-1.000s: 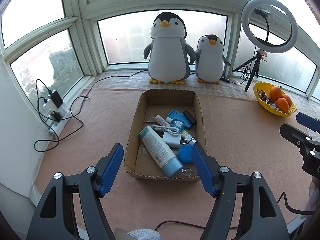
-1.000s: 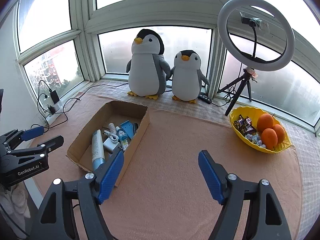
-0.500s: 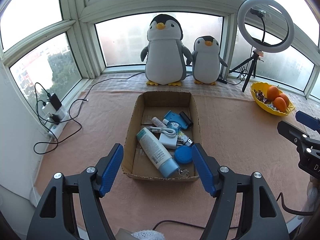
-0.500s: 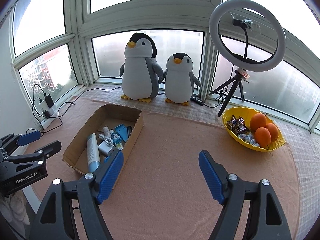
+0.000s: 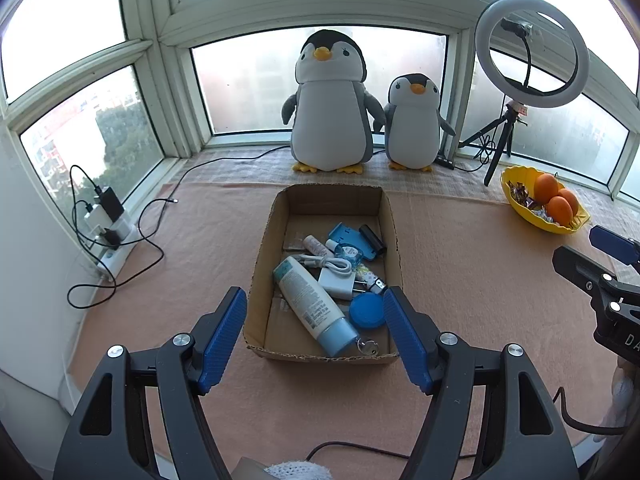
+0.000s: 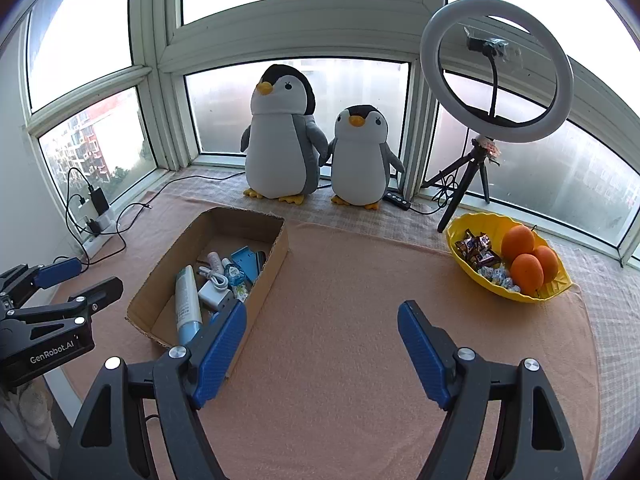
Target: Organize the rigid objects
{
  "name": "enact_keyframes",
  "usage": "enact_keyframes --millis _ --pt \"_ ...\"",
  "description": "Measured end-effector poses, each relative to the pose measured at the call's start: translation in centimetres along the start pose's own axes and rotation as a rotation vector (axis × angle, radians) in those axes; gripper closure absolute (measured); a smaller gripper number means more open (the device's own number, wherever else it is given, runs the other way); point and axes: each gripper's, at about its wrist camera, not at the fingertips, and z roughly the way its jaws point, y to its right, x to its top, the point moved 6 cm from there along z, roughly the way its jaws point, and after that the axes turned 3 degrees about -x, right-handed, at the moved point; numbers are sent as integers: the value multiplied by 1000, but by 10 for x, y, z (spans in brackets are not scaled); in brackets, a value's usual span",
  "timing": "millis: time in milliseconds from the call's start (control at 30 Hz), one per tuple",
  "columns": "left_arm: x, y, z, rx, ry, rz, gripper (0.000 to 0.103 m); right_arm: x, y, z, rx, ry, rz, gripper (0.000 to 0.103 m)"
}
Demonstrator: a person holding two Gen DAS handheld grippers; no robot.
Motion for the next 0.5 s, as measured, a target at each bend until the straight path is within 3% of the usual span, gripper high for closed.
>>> enact_keyframes --millis 500 --pt "1 1 1 -3 -6 -1 32 -1 -2 3 8 -10 -3 28"
